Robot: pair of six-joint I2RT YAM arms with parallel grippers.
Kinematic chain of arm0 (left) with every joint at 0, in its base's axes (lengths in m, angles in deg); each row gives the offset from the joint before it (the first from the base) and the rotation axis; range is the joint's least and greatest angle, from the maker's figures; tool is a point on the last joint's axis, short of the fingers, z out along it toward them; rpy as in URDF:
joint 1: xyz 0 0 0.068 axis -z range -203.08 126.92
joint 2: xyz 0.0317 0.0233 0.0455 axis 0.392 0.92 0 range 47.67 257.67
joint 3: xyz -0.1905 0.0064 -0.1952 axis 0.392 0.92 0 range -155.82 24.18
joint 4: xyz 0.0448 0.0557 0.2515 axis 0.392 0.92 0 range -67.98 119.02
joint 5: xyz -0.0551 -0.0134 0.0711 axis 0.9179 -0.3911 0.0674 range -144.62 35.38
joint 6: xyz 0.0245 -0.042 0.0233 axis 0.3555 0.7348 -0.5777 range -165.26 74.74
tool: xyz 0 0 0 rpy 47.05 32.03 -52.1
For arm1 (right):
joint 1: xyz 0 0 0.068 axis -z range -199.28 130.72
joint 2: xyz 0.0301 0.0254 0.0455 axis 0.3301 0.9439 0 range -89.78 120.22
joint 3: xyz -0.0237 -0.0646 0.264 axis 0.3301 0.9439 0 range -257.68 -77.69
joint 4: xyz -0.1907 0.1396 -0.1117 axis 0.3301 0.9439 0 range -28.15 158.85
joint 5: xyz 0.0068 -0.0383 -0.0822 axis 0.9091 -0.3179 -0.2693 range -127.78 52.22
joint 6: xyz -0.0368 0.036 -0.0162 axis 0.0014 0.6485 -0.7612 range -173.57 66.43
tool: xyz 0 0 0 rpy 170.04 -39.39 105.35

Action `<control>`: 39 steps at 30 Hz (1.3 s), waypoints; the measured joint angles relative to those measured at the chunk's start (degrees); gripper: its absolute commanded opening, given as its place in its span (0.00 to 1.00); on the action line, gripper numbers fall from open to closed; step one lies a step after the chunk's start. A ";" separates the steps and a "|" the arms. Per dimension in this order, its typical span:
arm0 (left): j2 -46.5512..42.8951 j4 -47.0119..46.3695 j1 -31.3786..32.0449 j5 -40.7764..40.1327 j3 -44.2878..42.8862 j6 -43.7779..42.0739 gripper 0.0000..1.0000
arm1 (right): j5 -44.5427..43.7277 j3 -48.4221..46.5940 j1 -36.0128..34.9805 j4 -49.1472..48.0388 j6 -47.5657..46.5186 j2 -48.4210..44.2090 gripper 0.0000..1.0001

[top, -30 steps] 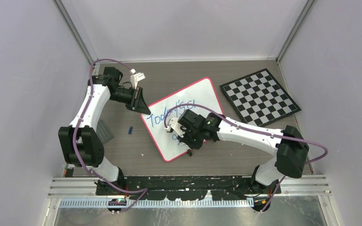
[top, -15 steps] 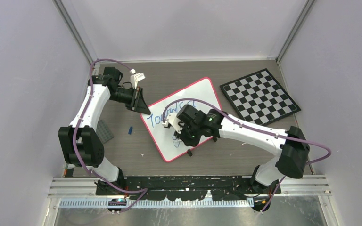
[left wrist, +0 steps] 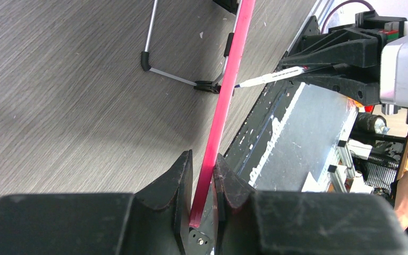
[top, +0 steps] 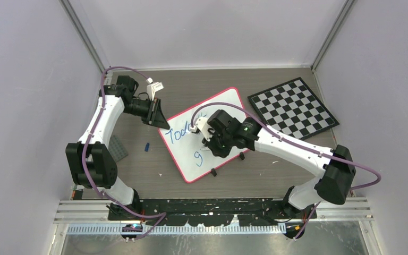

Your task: Write a sentence on the whiteboard

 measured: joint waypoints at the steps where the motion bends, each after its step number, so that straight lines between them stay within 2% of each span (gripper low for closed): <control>1: 0.00 0.00 0.00 -0.02 0.00 0.00 0.00 | 0.04 0.00 -0.02 0.00 0.02 0.22 0.00; 39: 0.00 0.00 0.00 -0.09 0.00 0.00 0.00 | -0.13 0.02 -0.09 0.00 0.57 2.78 0.00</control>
